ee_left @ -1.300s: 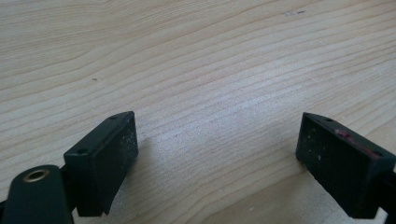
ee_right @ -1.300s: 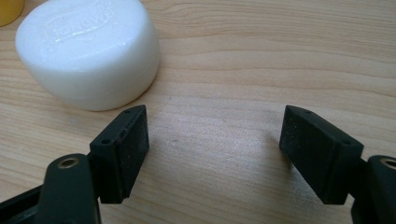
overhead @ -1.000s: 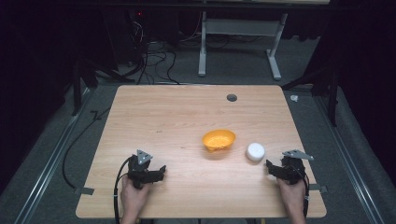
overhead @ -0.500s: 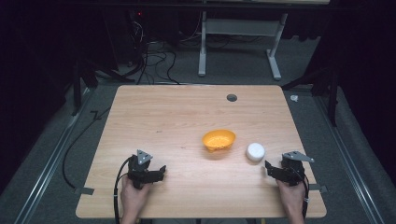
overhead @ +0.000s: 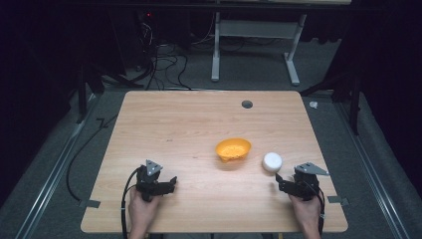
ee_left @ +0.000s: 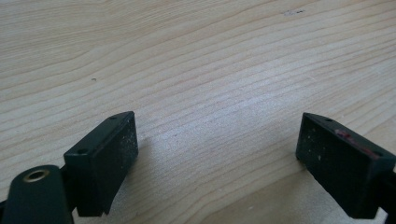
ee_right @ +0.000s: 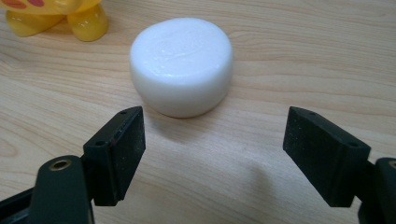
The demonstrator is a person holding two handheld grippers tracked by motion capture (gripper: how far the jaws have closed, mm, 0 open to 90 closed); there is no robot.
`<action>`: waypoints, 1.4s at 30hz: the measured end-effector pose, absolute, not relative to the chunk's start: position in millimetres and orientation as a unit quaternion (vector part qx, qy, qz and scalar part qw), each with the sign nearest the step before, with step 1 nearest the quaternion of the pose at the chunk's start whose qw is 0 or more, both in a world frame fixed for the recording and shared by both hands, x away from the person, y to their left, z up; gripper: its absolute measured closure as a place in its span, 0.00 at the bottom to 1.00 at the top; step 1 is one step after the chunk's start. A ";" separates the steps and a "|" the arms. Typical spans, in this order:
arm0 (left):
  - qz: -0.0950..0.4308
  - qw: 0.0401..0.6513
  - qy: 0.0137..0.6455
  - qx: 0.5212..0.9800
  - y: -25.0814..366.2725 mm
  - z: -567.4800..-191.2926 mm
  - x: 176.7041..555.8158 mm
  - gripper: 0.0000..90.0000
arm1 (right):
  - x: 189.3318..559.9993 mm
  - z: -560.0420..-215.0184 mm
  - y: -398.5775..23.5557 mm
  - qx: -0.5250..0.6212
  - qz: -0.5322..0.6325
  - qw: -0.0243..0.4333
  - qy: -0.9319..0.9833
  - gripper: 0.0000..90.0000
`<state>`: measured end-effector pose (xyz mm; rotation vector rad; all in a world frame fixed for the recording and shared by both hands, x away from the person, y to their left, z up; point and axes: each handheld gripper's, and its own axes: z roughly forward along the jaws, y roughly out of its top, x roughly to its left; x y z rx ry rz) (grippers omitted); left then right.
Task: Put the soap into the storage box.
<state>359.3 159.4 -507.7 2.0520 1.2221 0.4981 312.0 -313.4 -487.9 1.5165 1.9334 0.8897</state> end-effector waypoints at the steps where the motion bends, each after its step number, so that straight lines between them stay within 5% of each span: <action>1: 0.192 0.344 0.470 0.790 159.4 -507.7 359.3 0.15 | 312.5 -487.6 -312.0 0.559 0.328 0.259 0.716 0.23; 42: 0.192 0.344 0.470 0.790 159.3 -507.7 359.4 0.15 | 369.2 -493.1 -280.1 0.554 0.311 0.241 0.734 0.17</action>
